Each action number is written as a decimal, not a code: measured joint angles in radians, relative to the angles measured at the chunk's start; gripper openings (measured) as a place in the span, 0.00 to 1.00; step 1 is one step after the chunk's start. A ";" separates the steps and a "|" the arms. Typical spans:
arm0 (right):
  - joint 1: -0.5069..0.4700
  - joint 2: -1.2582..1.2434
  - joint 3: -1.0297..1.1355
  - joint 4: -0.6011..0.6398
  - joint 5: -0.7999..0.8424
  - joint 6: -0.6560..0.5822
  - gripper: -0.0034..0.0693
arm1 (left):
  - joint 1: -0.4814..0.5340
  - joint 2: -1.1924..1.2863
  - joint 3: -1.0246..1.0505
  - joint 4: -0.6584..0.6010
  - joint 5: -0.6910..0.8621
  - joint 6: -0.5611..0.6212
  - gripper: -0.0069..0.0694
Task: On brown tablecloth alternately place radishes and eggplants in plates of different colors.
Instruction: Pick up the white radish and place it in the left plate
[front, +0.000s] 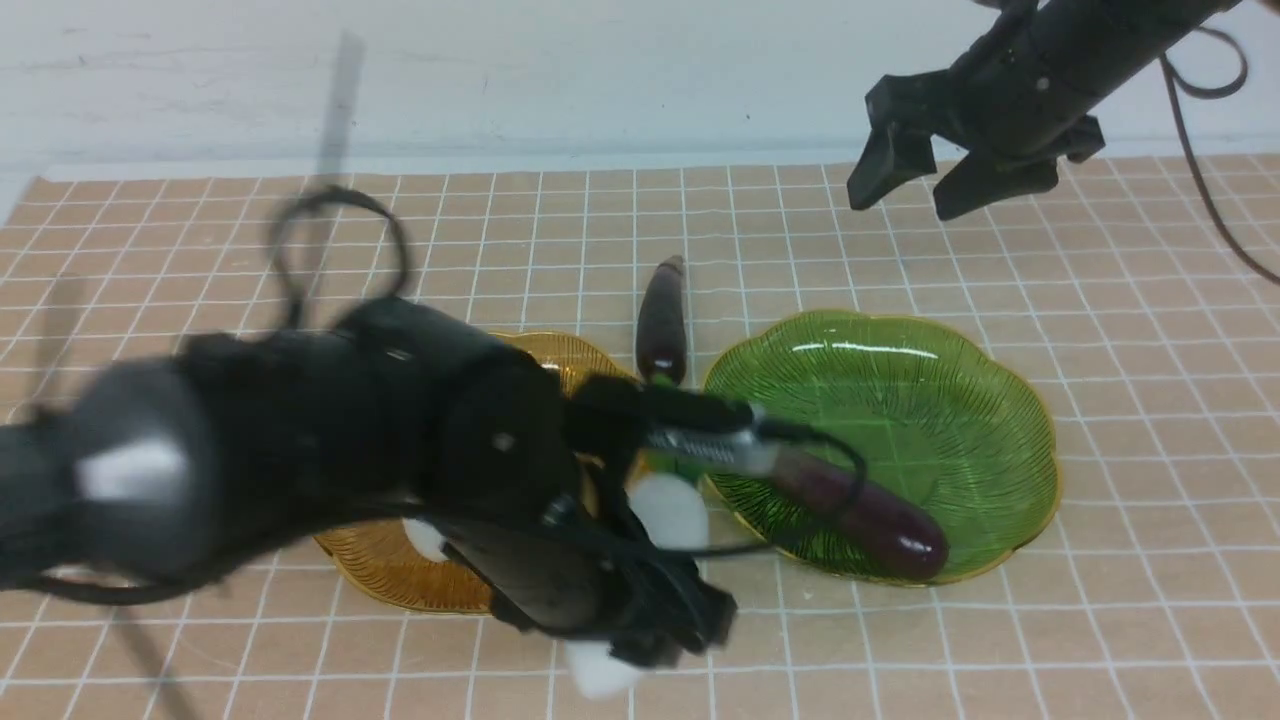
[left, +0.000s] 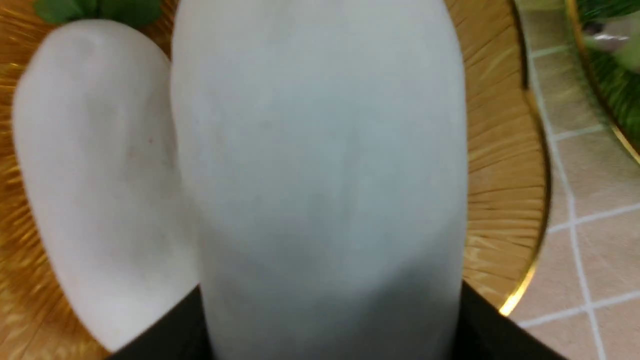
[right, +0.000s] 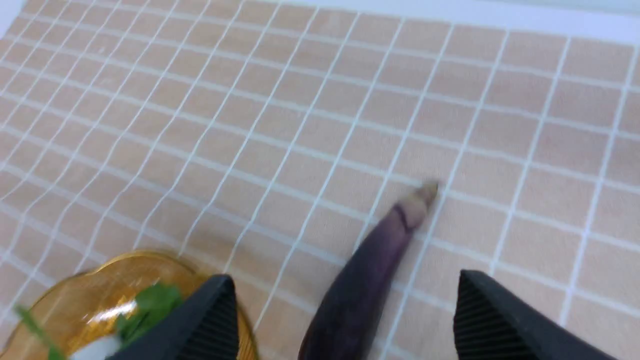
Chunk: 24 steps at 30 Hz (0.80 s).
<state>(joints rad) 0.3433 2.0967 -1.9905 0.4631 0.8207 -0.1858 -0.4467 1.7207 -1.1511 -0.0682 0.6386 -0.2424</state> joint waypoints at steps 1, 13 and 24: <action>0.011 0.033 0.000 0.003 -0.044 -0.009 0.77 | 0.000 0.013 -0.003 0.000 -0.001 0.000 0.64; 0.087 0.283 -0.103 0.006 -0.106 -0.081 0.77 | 0.000 0.001 -0.005 0.023 0.014 0.003 0.78; 0.092 0.367 -0.129 -0.013 -0.065 -0.087 0.77 | 0.000 -0.122 -0.005 0.082 0.062 -0.003 0.78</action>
<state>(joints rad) 0.4355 2.4635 -2.1196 0.4496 0.7554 -0.2724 -0.4467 1.5989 -1.1565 0.0140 0.7007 -0.2458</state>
